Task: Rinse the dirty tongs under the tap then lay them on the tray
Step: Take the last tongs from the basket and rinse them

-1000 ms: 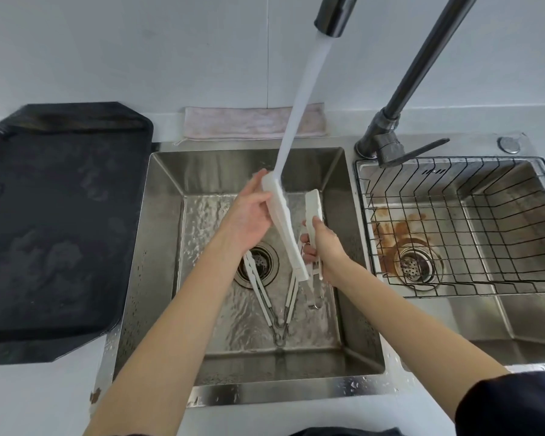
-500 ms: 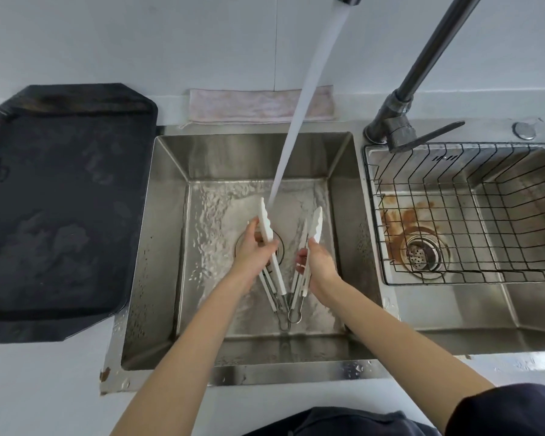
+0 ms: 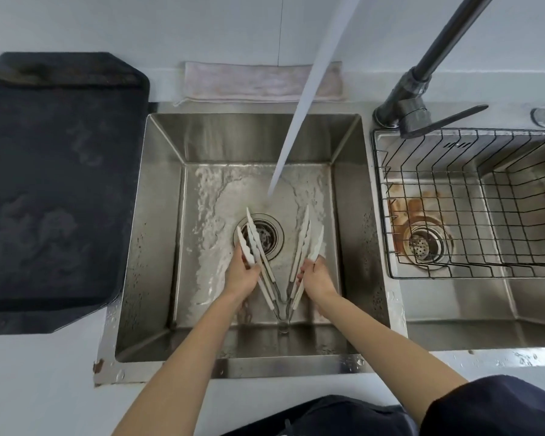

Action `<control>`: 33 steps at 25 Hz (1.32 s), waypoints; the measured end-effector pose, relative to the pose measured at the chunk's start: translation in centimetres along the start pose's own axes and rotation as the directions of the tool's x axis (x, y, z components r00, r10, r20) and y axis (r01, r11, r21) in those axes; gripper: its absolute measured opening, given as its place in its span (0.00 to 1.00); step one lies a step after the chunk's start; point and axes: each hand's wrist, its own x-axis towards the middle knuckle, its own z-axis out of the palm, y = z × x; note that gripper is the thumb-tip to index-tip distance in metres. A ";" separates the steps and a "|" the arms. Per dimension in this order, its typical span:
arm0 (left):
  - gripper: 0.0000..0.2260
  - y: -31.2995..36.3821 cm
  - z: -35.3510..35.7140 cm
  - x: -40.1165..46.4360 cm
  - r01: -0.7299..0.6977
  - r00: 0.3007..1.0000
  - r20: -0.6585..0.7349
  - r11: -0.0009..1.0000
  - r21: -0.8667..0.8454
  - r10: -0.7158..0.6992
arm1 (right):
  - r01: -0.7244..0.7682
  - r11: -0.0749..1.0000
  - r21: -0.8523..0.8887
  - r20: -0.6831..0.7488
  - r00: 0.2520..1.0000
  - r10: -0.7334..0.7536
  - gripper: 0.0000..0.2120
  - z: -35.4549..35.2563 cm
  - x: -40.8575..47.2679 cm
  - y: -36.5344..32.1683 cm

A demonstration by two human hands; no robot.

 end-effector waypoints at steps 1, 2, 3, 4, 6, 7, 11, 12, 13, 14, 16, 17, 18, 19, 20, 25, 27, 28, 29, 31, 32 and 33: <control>0.29 -0.4 0.0 0.2 0.022 1.000 -0.016 1.000 -0.009 -0.023 | -0.011 0.999 -0.040 -0.004 1.000 0.010 0.19 0.2 0.6 0.3; 0.29 -0.7 0.1 0.4 0.044 0.999 -0.029 0.999 -0.022 -0.045 | -0.026 0.998 -0.061 -0.004 1.000 0.026 0.20 0.4 1.3 0.7; 0.28 -1.0 0.1 0.7 0.066 0.997 -0.040 0.997 -0.033 -0.067 | -0.037 0.997 -0.073 -0.004 0.999 0.037 0.20 0.6 1.9 1.0; 0.28 -1.2 0.2 0.9 0.080 0.996 -0.042 0.996 -0.032 -0.081 | -0.049 0.996 -0.081 -0.004 0.999 0.048 0.20 0.8 2.3 1.2; 0.28 -1.5 0.3 1.4 0.103 0.994 -0.038 0.994 -0.027 -0.104 | -0.061 0.992 -0.111 -0.025 0.998 0.059 0.19 0.8 2.7 1.2; 0.28 -1.7 0.4 1.7 0.114 0.993 -0.036 0.993 -0.026 -0.115 | -0.060 0.990 -0.131 -0.038 0.998 0.055 0.19 0.6 2.7 1.1; 0.29 -1.6 0.9 2.3 0.127 0.991 -0.037 0.992 -0.008 -0.127 | -0.064 0.970 -0.233 -0.097 0.994 0.043 0.20 0.0 1.9 0.2; 0.29 -1.7 1.0 2.4 0.132 0.990 -0.043 0.991 0.004 -0.132 | -0.060 0.960 -0.272 -0.099 0.994 0.034 0.20 -0.1 1.6 0.0; 0.29 -1.8 1.1 2.6 0.133 0.990 -0.048 0.991 0.022 -0.132 | -0.053 0.950 -0.307 -0.100 0.995 0.023 0.20 -0.3 1.4 -0.2; 0.29 -1.8 1.2 2.7 0.131 0.990 -0.052 0.990 0.046 -0.128 | -0.041 0.943 -0.330 -0.098 0.995 0.008 0.20 -0.5 1.1 -0.4; 0.30 -2.1 1.2 3.0 0.124 0.992 -0.053 0.988 0.096 -0.119 | -0.008 0.935 -0.355 -0.101 0.994 -0.029 0.20 -0.6 1.2 -0.5; 0.30 -2.1 1.3 3.2 0.118 0.993 -0.046 0.985 0.127 -0.113 | 0.000 0.934 -0.358 -0.101 0.994 -0.038 0.19 -0.6 1.4 -0.5; 0.30 -2.0 1.3 3.1 0.112 0.994 -0.034 0.980 0.166 -0.108 | 0.005 0.934 -0.356 -0.100 0.994 -0.043 0.18 -0.5 1.5 -0.5; 0.29 -1.9 1.3 3.1 0.100 0.995 -0.031 0.973 0.206 -0.096 | 0.005 0.938 -0.347 -0.098 0.994 -0.042 0.17 -0.4 1.6 -0.6; 0.29 -1.8 1.3 2.9 0.096 0.995 -0.039 0.967 0.236 -0.090 | 0.003 0.943 -0.333 -0.092 0.995 -0.036 0.17 -0.2 1.6 -0.7; 0.28 -2.0 1.4 2.7 0.053 0.997 -0.074 0.955 0.291 -0.033 | 0.034 0.940 -0.340 -0.026 0.999 -0.046 0.23 0.3 1.4 -1.4; 0.30 -2.0 1.4 3.2 0.041 0.998 -0.066 0.942 0.333 -0.020 | 0.043 0.930 -0.366 -0.018 0.998 -0.053 0.29 0.6 1.5 -1.8; 0.33 -1.8 1.5 3.4 0.046 0.997 -0.068 0.930 0.364 -0.023 | 0.041 0.920 -0.390 -0.022 0.998 -0.054 0.32 0.8 1.7 -2.0; 0.36 -1.6 1.7 3.5 0.057 0.997 -0.076 0.916 0.396 -0.029 | 0.035 0.905 -0.425 -0.028 0.998 -0.051 0.33 0.9 1.9 -2.3; 0.41 -1.0 2.2 3.5 0.096 0.994 -0.092 0.891 0.444 -0.061 | 0.036 0.860 -0.509 -0.045 0.997 -0.068 0.33 1.3 2.0 -2.5; 0.42 -0.7 2.5 3.6 0.112 0.992 -0.101 0.883 0.456 -0.073 | 0.039 0.839 -0.543 -0.057 0.995 -0.084 0.32 1.4 2.0 -2.7; 0.43 -0.6 2.8 3.6 0.126 0.990 -0.110 0.883 0.452 -0.085 | 0.034 0.830 -0.557 -0.068 0.994 -0.087 0.31 1.5 2.0 -3.0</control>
